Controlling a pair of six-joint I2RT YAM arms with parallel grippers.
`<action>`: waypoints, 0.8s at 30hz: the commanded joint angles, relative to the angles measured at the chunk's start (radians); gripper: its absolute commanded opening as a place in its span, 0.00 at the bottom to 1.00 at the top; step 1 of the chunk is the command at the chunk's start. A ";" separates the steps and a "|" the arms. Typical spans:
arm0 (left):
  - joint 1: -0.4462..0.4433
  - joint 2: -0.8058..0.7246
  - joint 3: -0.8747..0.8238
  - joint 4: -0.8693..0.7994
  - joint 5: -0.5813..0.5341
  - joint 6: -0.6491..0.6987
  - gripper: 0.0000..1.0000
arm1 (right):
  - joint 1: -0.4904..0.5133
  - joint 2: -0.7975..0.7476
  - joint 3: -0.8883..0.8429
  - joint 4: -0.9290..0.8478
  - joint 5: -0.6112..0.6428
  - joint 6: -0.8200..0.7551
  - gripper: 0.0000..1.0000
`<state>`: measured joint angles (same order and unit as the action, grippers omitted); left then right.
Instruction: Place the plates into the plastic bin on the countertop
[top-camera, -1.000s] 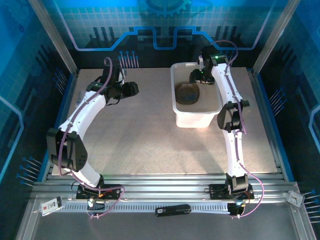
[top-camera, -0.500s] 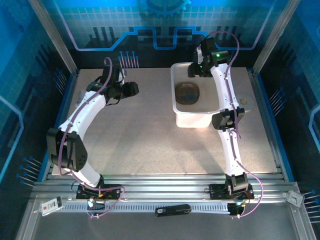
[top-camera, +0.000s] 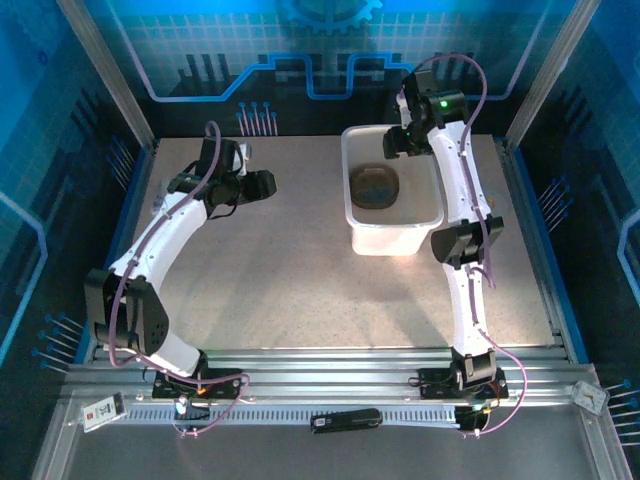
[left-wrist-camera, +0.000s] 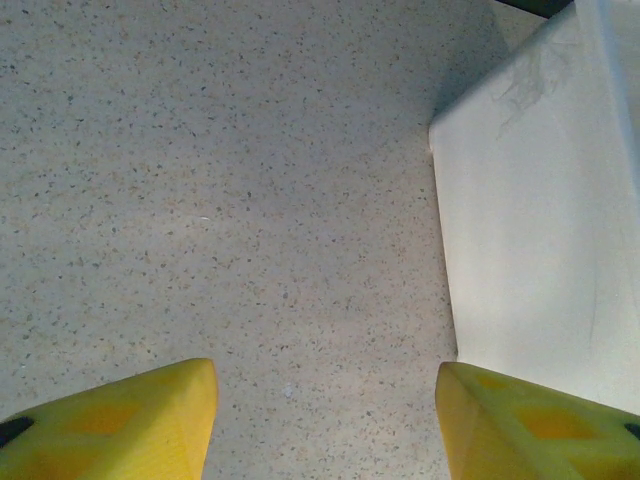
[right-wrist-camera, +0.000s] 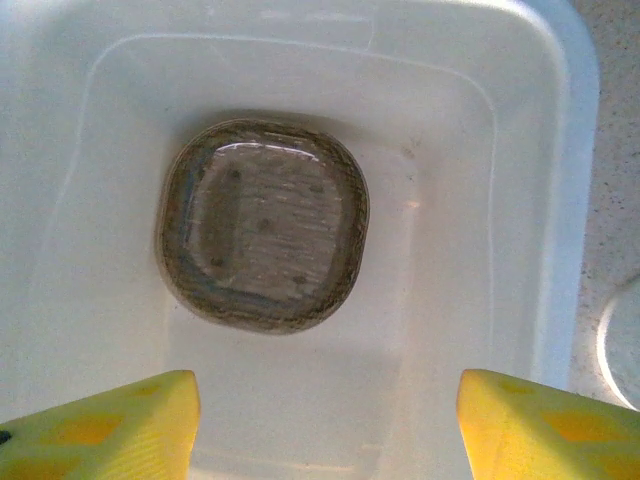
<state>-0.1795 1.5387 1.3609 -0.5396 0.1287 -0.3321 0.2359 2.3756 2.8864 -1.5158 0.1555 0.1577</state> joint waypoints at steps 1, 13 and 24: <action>0.011 -0.041 -0.025 0.010 0.019 0.049 0.60 | 0.040 -0.118 -0.061 -0.008 0.050 -0.037 0.70; 0.026 -0.176 -0.162 0.083 -0.021 0.076 0.61 | 0.051 -0.768 -1.022 0.553 0.064 -0.059 0.73; 0.047 -0.358 -0.422 0.284 -0.216 0.166 0.77 | -0.180 -1.401 -1.841 0.881 0.057 -0.050 0.83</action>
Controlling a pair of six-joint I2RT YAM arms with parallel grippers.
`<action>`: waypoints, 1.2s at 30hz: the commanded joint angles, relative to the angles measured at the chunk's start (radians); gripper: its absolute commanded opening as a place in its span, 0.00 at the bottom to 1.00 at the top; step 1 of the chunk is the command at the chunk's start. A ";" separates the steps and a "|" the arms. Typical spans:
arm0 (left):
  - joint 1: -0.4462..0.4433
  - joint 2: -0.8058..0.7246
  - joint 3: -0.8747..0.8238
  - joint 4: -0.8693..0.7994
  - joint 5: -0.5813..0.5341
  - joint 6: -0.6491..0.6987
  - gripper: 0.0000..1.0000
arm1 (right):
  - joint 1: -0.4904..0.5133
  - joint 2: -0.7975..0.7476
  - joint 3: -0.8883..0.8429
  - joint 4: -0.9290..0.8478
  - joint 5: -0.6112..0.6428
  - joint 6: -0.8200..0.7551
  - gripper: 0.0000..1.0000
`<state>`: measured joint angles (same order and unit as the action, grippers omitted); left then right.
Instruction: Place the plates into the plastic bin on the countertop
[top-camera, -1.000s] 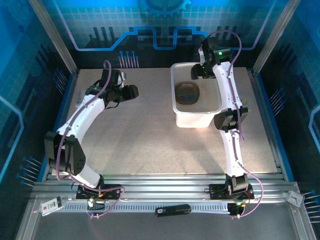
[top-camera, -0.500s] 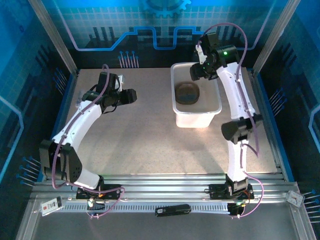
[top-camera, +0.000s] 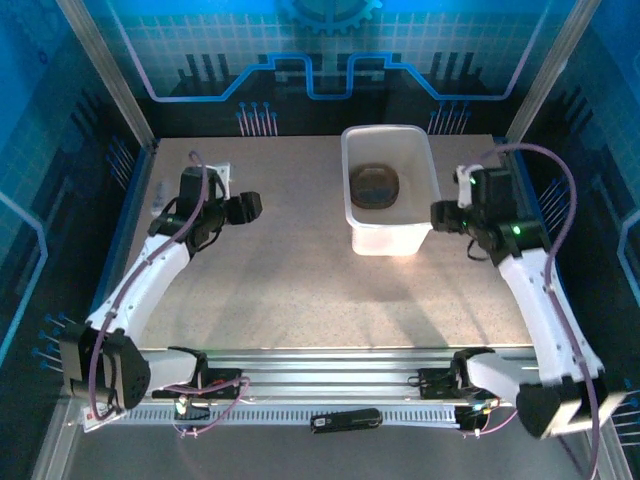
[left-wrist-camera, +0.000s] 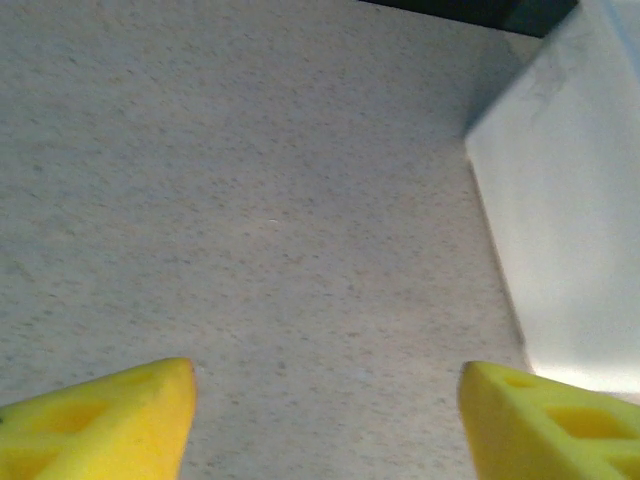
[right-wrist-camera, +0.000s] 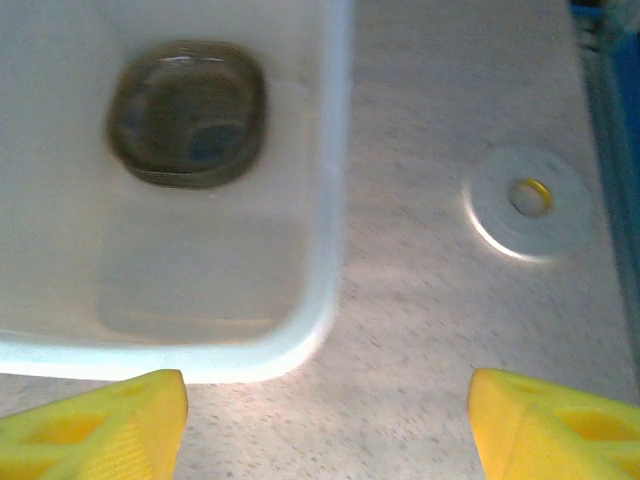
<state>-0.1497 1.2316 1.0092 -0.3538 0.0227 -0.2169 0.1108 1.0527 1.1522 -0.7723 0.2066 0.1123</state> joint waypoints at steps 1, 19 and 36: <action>0.021 -0.065 -0.100 0.121 -0.139 0.051 0.82 | -0.082 -0.114 -0.162 0.169 0.009 -0.010 0.99; 0.094 0.189 -0.507 0.894 -0.329 0.196 0.99 | -0.099 0.204 -0.801 1.396 0.039 -0.030 1.00; 0.130 0.317 -0.625 1.270 -0.144 0.220 0.99 | 0.002 0.498 -0.920 1.991 -0.042 -0.152 1.00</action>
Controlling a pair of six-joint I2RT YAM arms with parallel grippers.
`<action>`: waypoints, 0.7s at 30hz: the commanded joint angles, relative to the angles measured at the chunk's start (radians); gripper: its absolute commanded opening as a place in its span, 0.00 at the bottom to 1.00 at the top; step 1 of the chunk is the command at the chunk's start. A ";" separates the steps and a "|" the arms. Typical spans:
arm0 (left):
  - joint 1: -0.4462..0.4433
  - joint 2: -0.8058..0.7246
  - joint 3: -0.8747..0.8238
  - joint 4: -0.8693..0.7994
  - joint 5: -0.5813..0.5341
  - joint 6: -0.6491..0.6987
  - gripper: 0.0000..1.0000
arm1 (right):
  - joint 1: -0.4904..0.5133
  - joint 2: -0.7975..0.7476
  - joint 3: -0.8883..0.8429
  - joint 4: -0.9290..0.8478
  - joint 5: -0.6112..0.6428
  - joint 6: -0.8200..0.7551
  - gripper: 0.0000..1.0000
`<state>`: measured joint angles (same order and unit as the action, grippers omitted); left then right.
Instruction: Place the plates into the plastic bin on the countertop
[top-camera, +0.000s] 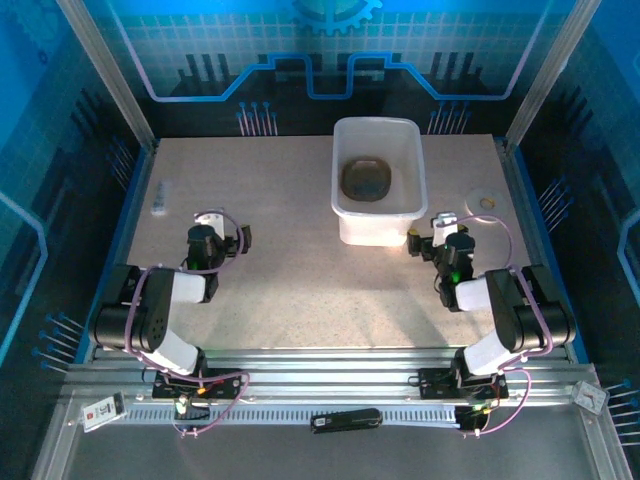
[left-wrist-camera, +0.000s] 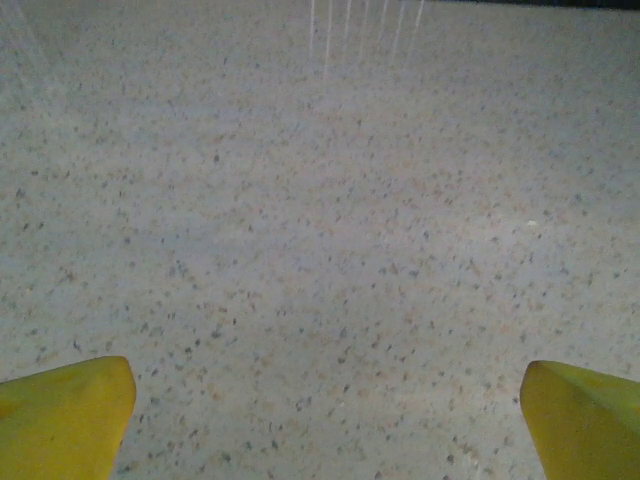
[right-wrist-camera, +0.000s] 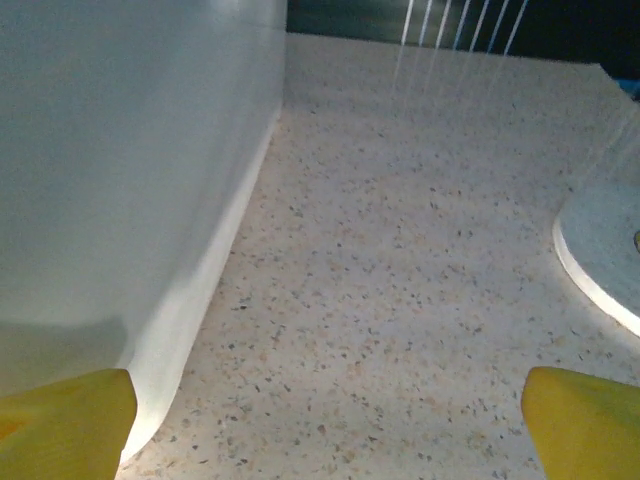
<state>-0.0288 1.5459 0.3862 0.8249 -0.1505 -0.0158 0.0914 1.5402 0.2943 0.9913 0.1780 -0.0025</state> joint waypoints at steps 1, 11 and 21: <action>0.009 0.002 -0.001 0.088 0.030 0.019 0.99 | 0.020 0.022 -0.109 0.310 -0.031 -0.041 1.00; 0.009 0.002 -0.002 0.089 0.031 0.019 0.99 | 0.028 0.046 -0.166 0.433 -0.279 -0.146 1.00; 0.009 0.002 -0.002 0.089 0.031 0.020 0.99 | 0.044 0.046 -0.169 0.432 -0.265 -0.159 1.00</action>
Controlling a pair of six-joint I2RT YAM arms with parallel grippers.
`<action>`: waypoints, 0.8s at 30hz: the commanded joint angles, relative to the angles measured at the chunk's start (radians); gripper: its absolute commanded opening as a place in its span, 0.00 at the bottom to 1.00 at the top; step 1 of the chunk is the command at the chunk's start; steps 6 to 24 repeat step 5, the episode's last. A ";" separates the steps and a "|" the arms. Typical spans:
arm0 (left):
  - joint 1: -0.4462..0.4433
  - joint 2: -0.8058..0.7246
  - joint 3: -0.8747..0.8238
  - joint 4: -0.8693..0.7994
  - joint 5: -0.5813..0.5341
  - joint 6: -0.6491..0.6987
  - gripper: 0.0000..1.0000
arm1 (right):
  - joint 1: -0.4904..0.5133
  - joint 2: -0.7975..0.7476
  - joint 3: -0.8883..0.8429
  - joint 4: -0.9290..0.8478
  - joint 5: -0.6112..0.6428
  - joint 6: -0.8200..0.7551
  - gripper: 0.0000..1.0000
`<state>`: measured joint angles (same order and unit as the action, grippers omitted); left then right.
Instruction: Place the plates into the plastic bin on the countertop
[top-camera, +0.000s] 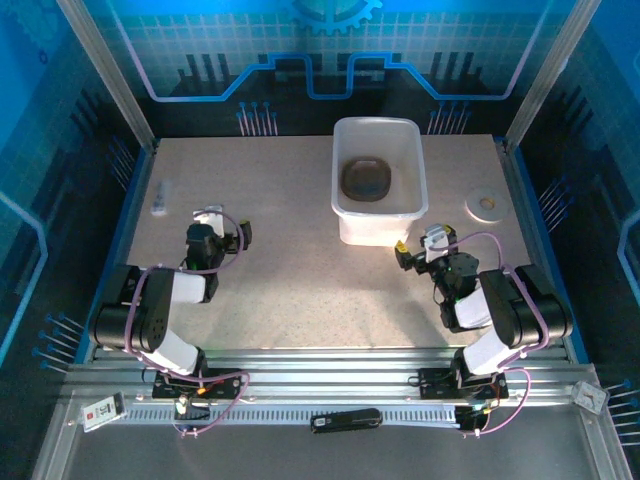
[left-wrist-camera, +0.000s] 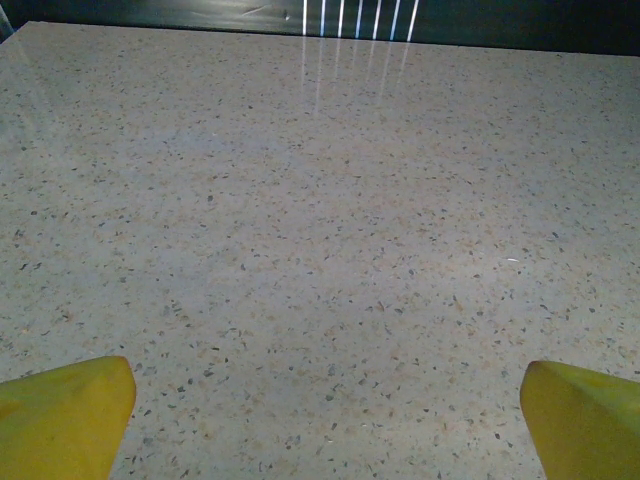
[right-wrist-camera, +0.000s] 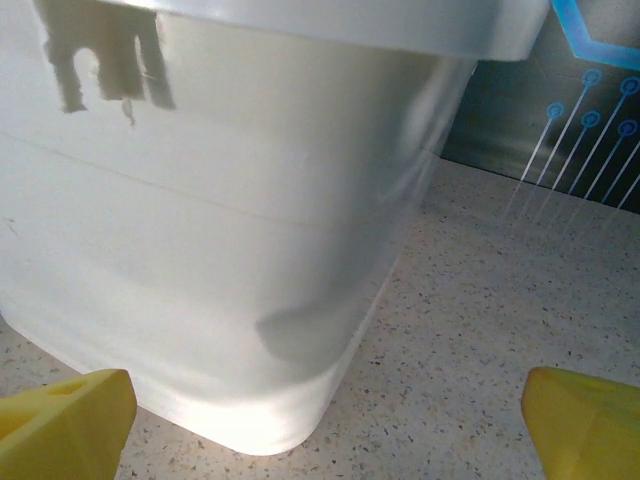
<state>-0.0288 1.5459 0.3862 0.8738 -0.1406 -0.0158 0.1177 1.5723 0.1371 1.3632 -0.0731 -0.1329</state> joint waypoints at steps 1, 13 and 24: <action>0.009 0.002 -0.001 0.040 0.021 0.019 0.99 | 0.017 0.014 -0.013 0.060 -0.014 -0.028 1.00; 0.009 0.002 -0.001 0.040 0.021 0.019 0.99 | 0.018 0.013 -0.013 0.061 -0.006 -0.024 1.00; 0.009 0.002 -0.001 0.040 0.021 0.019 0.99 | 0.018 0.013 -0.013 0.061 -0.006 -0.024 1.00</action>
